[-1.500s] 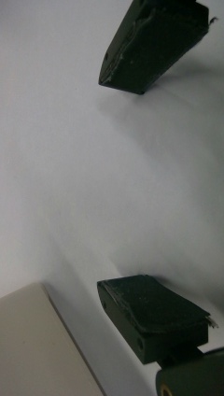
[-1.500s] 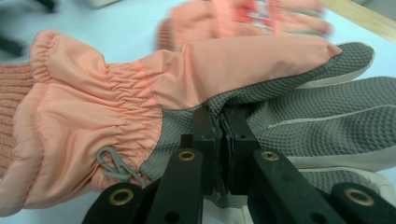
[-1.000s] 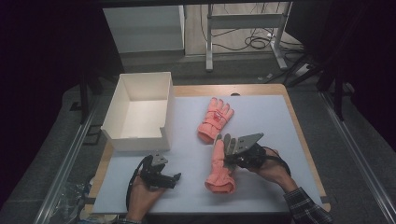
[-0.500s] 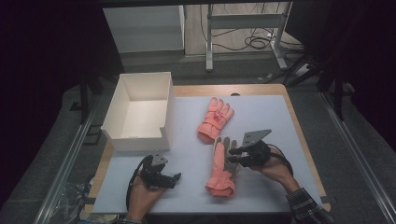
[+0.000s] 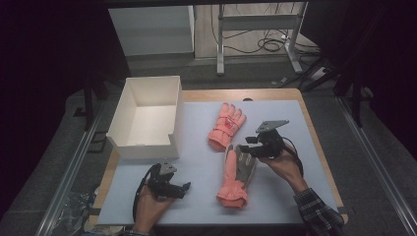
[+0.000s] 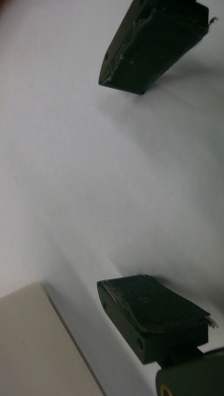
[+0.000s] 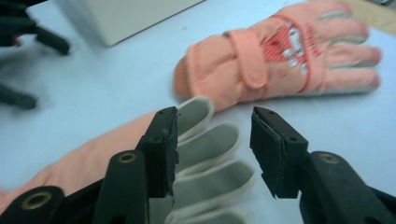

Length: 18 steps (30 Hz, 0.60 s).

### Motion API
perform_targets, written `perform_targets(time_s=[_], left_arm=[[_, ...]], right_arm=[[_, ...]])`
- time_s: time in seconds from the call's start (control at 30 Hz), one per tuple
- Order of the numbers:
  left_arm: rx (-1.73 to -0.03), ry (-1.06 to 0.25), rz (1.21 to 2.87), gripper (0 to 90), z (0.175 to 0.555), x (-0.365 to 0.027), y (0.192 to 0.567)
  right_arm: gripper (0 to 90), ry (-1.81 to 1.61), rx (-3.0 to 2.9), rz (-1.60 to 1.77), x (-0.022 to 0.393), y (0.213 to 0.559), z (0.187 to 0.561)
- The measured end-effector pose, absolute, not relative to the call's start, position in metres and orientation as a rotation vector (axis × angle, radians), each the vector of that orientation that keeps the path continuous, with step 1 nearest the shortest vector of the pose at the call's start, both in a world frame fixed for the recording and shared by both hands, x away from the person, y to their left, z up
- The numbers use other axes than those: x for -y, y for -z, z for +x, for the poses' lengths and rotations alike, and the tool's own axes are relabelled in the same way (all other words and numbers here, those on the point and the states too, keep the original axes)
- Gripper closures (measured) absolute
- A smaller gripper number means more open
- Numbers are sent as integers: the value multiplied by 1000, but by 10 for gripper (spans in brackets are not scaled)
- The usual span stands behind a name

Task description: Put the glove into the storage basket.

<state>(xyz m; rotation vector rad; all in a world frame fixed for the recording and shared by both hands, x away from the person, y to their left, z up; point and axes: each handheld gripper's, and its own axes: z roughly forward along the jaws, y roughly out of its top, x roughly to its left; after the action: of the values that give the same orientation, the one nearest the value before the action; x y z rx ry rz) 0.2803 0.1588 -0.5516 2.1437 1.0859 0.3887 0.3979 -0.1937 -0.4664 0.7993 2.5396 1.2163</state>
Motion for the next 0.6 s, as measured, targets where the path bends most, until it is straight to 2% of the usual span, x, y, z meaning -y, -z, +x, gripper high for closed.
perform_targets(time_s=[0.23, 0.6], left_arm=[[-1086, -388, 2144, 46, 280, -159, 552], [-1085, -391, 2144, 46, 280, -159, 552]], right_arm=[[491, -1231, -2483, 879, 179, 464, 422], [608, -1162, -2463, 939, 153, 469, 460]])
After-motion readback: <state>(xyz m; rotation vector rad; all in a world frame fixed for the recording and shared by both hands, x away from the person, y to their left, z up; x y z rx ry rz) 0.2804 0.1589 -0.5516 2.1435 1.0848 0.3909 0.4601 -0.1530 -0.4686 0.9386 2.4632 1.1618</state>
